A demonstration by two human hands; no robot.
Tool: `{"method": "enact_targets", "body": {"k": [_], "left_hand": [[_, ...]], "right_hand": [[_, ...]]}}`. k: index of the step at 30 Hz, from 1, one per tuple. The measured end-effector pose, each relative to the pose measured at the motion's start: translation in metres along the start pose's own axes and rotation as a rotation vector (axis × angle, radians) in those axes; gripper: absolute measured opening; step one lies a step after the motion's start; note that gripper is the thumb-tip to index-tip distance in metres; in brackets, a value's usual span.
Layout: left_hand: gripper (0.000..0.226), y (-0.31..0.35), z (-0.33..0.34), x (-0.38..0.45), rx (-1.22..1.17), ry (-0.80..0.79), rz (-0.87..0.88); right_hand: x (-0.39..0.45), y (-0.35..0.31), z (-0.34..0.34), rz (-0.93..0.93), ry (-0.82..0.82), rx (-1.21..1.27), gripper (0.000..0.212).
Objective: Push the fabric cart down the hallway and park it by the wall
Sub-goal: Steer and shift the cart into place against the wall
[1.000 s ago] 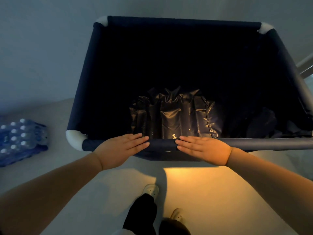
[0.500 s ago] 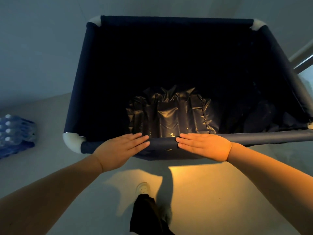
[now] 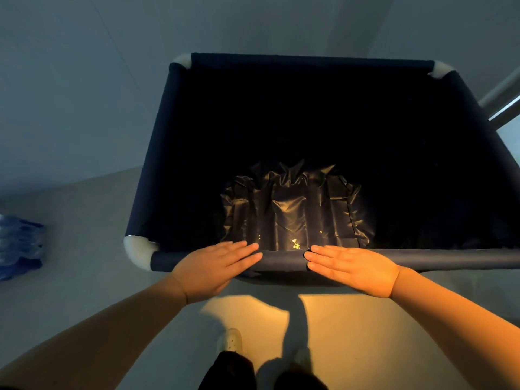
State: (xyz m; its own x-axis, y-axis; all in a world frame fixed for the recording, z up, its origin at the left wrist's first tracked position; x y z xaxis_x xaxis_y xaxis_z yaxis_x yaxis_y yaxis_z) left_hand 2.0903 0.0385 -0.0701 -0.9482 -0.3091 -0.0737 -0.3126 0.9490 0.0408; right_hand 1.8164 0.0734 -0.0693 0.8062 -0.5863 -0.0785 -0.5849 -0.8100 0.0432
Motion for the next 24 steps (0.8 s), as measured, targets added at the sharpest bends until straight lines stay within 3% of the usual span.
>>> {"method": "enact_targets", "body": {"k": [5, 10, 13, 24], "left_hand": [[0.082, -0.008, -0.004, 0.049, 0.023, 0.019, 0.025], [0.051, -0.027, -0.014, 0.098, 0.044, 0.087, 0.040], [0.044, -0.040, -0.017, 0.122, 0.055, 0.104, 0.025], [0.066, -0.088, -0.012, 0.181, 0.105, 0.176, -0.071]], "right_hand": [[-0.025, 0.030, -0.004, 0.043, -0.033, 0.064, 0.063], [-0.041, 0.059, -0.001, 0.114, -0.076, 0.102, 0.080], [-0.049, 0.076, 0.004, 0.161, -0.077, 0.114, 0.086], [-0.046, 0.124, 0.015, 0.292, 0.019, 0.140, 0.089]]}}
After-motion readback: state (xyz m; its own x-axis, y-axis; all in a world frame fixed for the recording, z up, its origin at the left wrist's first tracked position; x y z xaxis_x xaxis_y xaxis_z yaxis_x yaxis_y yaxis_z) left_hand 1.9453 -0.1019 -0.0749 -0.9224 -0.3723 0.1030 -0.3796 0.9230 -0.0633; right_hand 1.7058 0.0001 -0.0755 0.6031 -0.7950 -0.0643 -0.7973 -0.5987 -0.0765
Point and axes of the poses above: each hand's wrist, its own x-axis towards the middle knuckle, its own z-axis out of the palm, y = z × x, the point moved 5 cm from there along x, towards the middle knuckle, and after that the axes turned 7 degrees about z, right-handed, at the moved point
